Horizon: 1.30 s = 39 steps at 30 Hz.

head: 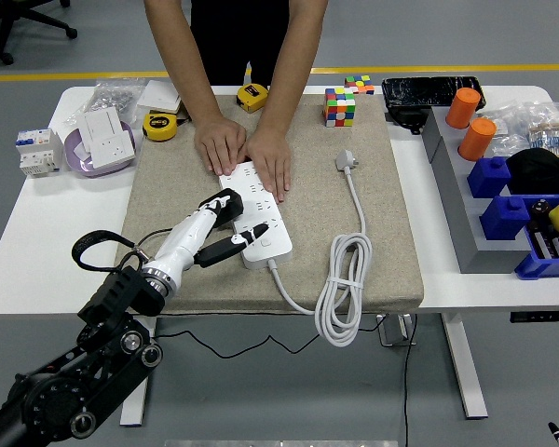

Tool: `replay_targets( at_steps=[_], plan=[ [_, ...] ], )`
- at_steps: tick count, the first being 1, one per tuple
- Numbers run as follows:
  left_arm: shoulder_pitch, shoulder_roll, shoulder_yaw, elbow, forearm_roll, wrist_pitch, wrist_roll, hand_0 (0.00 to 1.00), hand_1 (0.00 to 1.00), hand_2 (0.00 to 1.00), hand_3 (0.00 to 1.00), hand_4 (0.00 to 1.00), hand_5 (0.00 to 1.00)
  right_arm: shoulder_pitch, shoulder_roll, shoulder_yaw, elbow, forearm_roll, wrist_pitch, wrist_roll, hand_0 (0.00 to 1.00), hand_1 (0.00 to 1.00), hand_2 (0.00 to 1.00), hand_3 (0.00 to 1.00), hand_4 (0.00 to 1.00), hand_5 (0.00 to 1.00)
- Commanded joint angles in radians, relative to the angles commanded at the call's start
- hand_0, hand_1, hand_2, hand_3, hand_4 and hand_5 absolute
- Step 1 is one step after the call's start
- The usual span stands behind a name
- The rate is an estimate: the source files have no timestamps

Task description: Pick up the plug,place it near the board,insert it into the board,press the button

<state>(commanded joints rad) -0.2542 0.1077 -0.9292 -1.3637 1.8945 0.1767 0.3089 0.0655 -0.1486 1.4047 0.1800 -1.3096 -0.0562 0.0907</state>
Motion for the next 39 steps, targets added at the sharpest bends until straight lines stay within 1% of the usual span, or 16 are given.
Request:
replay_targets(
  at_steps=[8, 12, 19, 22, 24, 26, 29, 33, 34, 36, 39],
  plan=[
    [-0.018, -0.001, 0.003, 0.002, 0.034, -0.001, 0.008, 0.998, 0.998, 0.998, 0.959, 0.998, 0.998, -0.002, 0.0, 0.004, 0.0, -0.001, -0.001, -0.001, 0.96, 0.838, 0.772, 0.784, 0.998, 0.998],
    [-0.027, 0.003, 0.009, 0.001, 0.051, -0.004, 0.013, 0.998, 0.998, 0.998, 0.959, 0.998, 0.998, -0.002, 0.0, 0.003, 0.0, -0.001, -0.001, -0.001, 0.96, 0.838, 0.772, 0.784, 0.998, 0.998],
    [-0.034, 0.003, 0.013, 0.0, 0.079, -0.008, 0.019, 0.998, 0.998, 0.998, 0.956, 0.998, 0.998, -0.003, -0.001, 0.002, 0.0, -0.002, 0.0, -0.001, 0.96, 0.837, 0.772, 0.784, 0.998, 0.998],
    [-0.029, 0.003, 0.009, 0.0, 0.083, -0.007, 0.018, 0.998, 0.998, 0.998, 0.956, 0.998, 0.998, -0.004, -0.001, 0.001, 0.0, 0.0, 0.0, -0.001, 0.96, 0.837, 0.772, 0.784, 0.998, 0.998],
    [-0.024, 0.003, 0.001, -0.01, 0.09, 0.003, 0.014, 0.998, 0.998, 0.998, 0.956, 0.998, 0.998, -0.004, -0.001, 0.001, 0.0, -0.001, 0.0, -0.001, 0.96, 0.837, 0.772, 0.784, 0.998, 0.998],
    [-0.017, 0.004, -0.01, -0.025, 0.102, 0.018, 0.009, 0.998, 0.998, 0.998, 0.95, 0.998, 0.998, -0.005, -0.001, 0.001, 0.0, -0.001, 0.0, 0.0, 0.96, 0.838, 0.771, 0.784, 0.998, 0.998],
    [-0.008, 0.004, -0.027, -0.048, 0.12, 0.024, 0.01, 0.998, 0.998, 0.998, 0.95, 0.998, 0.998, -0.007, -0.001, 0.002, 0.0, -0.002, 0.001, -0.001, 0.96, 0.838, 0.771, 0.784, 0.998, 0.998],
    [0.009, 0.013, -0.045, -0.076, 0.147, 0.037, 0.012, 0.998, 0.998, 0.998, 0.949, 0.998, 0.998, -0.008, -0.001, 0.0, 0.0, 0.0, 0.001, 0.001, 0.96, 0.837, 0.771, 0.783, 0.998, 0.998],
    [0.021, 0.019, -0.053, -0.087, 0.157, 0.036, 0.02, 0.998, 0.998, 0.998, 0.949, 0.998, 0.998, -0.009, -0.001, 0.001, 0.0, 0.0, 0.001, 0.001, 0.96, 0.837, 0.771, 0.783, 0.998, 0.998],
    [0.032, 0.026, -0.058, -0.092, 0.158, 0.031, 0.024, 0.998, 0.998, 0.998, 0.949, 0.998, 0.998, -0.01, -0.001, 0.004, 0.0, -0.001, 0.001, 0.0, 0.96, 0.837, 0.771, 0.783, 0.998, 0.998],
    [0.036, 0.036, -0.051, -0.074, 0.151, 0.019, 0.026, 0.998, 0.998, 0.998, 0.946, 0.998, 0.998, -0.01, 0.0, 0.009, 0.0, -0.005, 0.0, -0.001, 0.959, 0.837, 0.77, 0.784, 0.998, 0.998]
  ],
)
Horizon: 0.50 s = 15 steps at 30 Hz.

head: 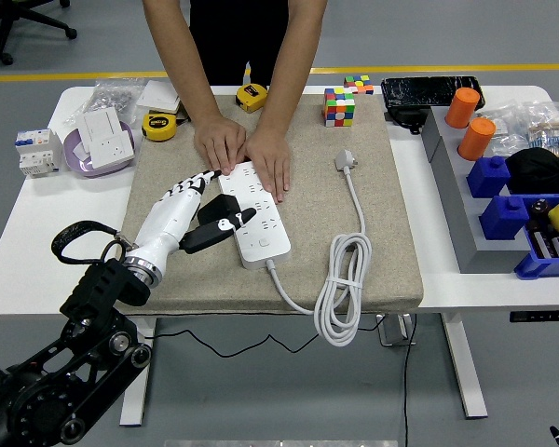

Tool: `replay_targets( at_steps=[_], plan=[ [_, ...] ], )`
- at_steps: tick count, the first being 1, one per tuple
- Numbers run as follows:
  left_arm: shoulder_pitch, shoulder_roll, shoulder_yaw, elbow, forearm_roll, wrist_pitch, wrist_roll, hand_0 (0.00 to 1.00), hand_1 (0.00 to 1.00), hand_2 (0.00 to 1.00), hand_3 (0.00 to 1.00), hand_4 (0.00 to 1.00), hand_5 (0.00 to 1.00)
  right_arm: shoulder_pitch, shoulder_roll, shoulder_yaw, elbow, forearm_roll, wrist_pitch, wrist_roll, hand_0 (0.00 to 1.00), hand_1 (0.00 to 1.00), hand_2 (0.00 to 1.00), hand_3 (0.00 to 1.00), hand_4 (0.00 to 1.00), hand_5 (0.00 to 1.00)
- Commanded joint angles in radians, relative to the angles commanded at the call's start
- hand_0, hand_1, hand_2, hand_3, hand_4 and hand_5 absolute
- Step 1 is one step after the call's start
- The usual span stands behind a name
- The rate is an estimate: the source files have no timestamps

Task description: Pick up the plug,place it near the board,insert it into the board,press the button

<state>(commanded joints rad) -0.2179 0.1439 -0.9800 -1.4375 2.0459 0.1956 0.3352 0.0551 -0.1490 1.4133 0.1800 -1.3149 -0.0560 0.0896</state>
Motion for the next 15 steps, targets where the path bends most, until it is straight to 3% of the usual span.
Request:
replay_targets(
  at_steps=[15],
  plan=[
    [-0.027, 0.015, 0.062, 0.054, -0.011, -0.023, 0.008, 0.998, 0.998, 0.998, 0.943, 0.998, 0.998, 0.004, -0.001, 0.003, 0.0, 0.002, 0.0, 0.001, 0.959, 0.837, 0.77, 0.783, 0.998, 0.998]
  ],
)
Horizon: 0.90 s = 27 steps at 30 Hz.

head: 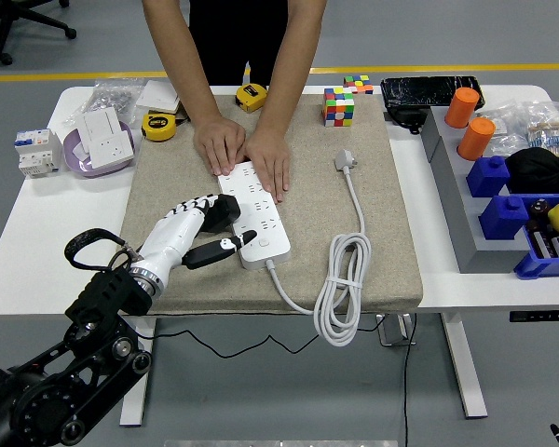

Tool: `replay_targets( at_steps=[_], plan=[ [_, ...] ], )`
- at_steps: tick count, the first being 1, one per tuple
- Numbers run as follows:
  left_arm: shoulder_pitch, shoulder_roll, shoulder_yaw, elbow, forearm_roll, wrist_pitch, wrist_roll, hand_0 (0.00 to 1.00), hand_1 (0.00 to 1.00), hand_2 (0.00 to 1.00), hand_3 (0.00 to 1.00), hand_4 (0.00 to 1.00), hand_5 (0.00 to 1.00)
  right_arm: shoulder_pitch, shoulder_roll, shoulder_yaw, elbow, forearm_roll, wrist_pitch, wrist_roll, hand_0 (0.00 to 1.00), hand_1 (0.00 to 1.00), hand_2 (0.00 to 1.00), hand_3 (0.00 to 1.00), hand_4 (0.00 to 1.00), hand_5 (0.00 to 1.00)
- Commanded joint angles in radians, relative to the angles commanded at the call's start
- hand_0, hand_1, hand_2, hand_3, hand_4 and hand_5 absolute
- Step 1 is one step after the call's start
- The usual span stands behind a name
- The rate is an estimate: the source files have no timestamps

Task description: Pick up the plug,place it near the board,insert it into the board,press the button

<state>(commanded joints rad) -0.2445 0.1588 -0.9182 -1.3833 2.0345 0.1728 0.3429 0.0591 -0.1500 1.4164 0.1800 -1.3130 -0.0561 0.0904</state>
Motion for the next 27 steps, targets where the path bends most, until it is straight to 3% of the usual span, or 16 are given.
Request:
replay_targets(
  at_steps=[27],
  plan=[
    [-0.082, -0.018, 0.088, 0.038, 0.003, -0.01, 0.001, 0.998, 0.998, 0.992, 0.936, 0.998, 0.998, 0.006, 0.001, -0.004, 0.0, 0.004, 0.0, -0.001, 0.958, 0.837, 0.769, 0.783, 0.998, 0.998]
  ],
)
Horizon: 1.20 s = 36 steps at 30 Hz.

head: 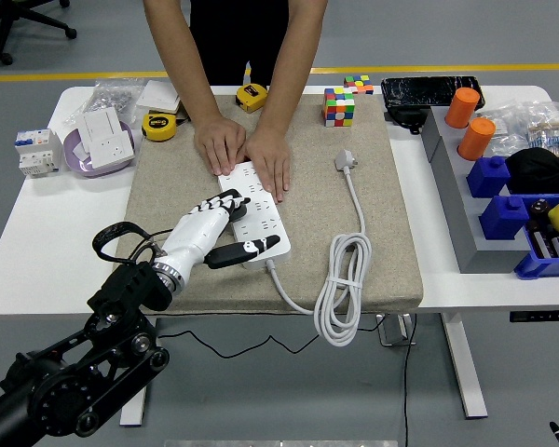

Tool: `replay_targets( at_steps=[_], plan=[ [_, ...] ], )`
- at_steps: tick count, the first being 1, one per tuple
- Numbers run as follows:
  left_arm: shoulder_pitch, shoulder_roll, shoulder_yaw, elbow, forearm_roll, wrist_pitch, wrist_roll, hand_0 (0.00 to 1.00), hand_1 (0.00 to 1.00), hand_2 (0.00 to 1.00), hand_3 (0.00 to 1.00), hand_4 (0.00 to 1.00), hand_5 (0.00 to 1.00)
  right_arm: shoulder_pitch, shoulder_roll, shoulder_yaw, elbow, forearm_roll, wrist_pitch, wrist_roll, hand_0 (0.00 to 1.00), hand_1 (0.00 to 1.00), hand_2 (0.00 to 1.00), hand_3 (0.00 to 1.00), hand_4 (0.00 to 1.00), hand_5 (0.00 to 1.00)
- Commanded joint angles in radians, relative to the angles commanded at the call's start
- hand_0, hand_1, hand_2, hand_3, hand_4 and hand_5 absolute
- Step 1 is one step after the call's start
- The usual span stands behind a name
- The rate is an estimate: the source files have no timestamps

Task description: Pick up the plug,place it near the board,insert it into the board,press the button

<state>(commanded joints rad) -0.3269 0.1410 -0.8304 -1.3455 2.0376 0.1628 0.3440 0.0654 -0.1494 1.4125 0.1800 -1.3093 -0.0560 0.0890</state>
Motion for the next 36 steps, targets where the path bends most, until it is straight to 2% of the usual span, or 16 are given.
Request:
replay_targets(
  at_steps=[15, 23, 26, 29, 36],
  plan=[
    [-0.018, -0.015, 0.007, 0.035, 0.008, -0.005, -0.004, 0.998, 0.998, 0.99, 0.935, 0.998, 0.998, -0.001, -0.001, -0.002, 0.0, -0.002, 0.0, -0.001, 0.96, 0.837, 0.768, 0.783, 0.998, 0.998],
    [-0.017, -0.017, 0.005, 0.015, 0.021, 0.013, -0.016, 0.998, 0.998, 0.987, 0.931, 0.998, 0.998, -0.003, -0.001, -0.006, 0.0, 0.0, 0.001, 0.0, 0.96, 0.837, 0.769, 0.783, 0.998, 0.998],
    [-0.006, -0.012, -0.009, -0.02, 0.045, 0.019, -0.005, 0.998, 0.998, 0.987, 0.931, 0.998, 0.998, -0.004, -0.001, -0.006, 0.0, -0.001, 0.001, 0.0, 0.96, 0.837, 0.769, 0.783, 0.998, 0.998],
    [-0.001, -0.005, -0.021, -0.031, 0.069, 0.015, 0.011, 0.998, 0.998, 0.985, 0.933, 0.998, 0.998, -0.005, -0.001, -0.003, 0.0, -0.003, 0.0, 0.0, 0.959, 0.837, 0.769, 0.782, 0.998, 0.998],
    [-0.005, 0.013, -0.042, 0.027, 0.122, -0.01, 0.047, 0.998, 0.998, 0.986, 0.932, 0.998, 0.998, -0.004, -0.002, -0.003, 0.0, -0.001, 0.0, 0.001, 0.961, 0.837, 0.769, 0.783, 0.998, 0.998]
  ],
)
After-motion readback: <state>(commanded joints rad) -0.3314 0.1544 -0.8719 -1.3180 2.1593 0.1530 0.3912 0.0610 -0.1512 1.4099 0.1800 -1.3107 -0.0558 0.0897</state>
